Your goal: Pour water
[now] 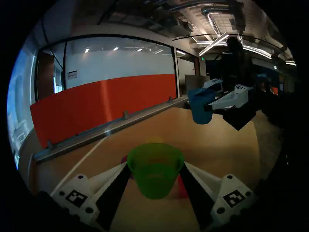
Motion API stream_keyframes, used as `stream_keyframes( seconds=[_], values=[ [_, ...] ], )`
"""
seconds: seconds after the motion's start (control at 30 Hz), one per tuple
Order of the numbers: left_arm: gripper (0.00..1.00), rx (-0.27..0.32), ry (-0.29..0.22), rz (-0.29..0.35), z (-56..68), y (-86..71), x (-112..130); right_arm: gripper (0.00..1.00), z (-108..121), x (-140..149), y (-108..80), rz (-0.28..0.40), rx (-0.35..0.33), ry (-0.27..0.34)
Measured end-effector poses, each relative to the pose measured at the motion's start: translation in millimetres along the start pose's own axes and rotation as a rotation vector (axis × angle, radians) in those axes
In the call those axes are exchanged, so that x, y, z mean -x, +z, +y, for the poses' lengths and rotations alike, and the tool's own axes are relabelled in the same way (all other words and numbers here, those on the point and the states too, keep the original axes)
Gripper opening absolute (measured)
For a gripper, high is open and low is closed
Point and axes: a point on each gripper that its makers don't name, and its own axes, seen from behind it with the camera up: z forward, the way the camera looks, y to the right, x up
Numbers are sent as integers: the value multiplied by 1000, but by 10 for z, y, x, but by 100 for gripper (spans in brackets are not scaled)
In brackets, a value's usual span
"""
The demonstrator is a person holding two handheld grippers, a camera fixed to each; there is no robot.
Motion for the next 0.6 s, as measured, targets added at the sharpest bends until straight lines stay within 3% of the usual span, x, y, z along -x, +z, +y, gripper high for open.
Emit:
stream_keyframes(
  seconds=[0.6],
  values=[
    [85,25,-5,-124,-37,223,460,89,60,739,80,-115,-23,52]
  ],
)
